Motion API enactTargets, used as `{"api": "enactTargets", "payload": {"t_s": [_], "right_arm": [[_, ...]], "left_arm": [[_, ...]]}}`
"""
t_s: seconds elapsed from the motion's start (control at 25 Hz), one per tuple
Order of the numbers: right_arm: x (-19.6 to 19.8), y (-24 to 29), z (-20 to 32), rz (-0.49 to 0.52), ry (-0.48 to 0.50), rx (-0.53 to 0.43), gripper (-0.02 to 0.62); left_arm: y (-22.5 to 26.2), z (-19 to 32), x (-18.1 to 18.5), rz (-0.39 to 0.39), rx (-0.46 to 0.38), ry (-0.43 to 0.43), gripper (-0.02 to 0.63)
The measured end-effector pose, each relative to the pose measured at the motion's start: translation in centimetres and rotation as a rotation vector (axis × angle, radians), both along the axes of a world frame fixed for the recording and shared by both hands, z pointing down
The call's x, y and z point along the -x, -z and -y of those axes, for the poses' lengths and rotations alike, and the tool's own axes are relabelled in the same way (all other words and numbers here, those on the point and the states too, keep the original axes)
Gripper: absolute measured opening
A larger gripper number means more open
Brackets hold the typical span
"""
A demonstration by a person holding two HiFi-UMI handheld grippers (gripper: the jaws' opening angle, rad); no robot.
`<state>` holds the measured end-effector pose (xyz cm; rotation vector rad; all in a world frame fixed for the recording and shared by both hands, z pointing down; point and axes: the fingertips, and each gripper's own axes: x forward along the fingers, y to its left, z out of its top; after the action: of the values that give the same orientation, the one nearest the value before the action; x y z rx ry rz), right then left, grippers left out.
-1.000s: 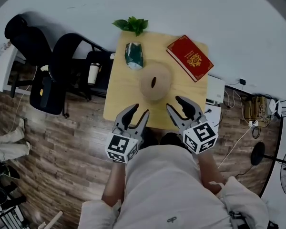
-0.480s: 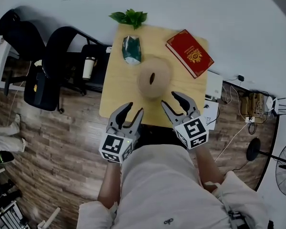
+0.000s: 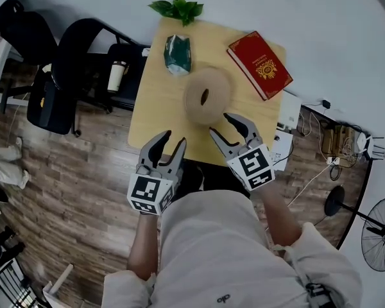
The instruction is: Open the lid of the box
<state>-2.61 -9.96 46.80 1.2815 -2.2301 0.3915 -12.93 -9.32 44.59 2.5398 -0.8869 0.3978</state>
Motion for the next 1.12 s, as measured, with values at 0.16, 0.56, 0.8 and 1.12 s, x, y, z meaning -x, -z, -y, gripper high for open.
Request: {"api": "enactTargets", "payload": {"t_s": [0.16,0.56,0.8,1.12], "right_arm": [[0.5,-1.2,0.0,0.006,0.038,0.037,0.214],[1.0,-4.5,0.4,0.003,0.144,0.1,0.235],[1.2,-6.5,0.5,-0.032,0.207,0.111,0.235],[1.7,-9.0,0.5,-0.128,0.313,0.105,0.235]], "left_arm": [[-0.4,0.1,-0.1,0.005,0.015,0.036,0.138],[-2.1,0.1,-1.0,0.014,0.042,0.105,0.138],[-3.3,-0.4,-1.3,0.032,0.057,0.144,0.138],[-3.9,-1.2,-1.1,0.044,0.07,0.215,0.138]]}}
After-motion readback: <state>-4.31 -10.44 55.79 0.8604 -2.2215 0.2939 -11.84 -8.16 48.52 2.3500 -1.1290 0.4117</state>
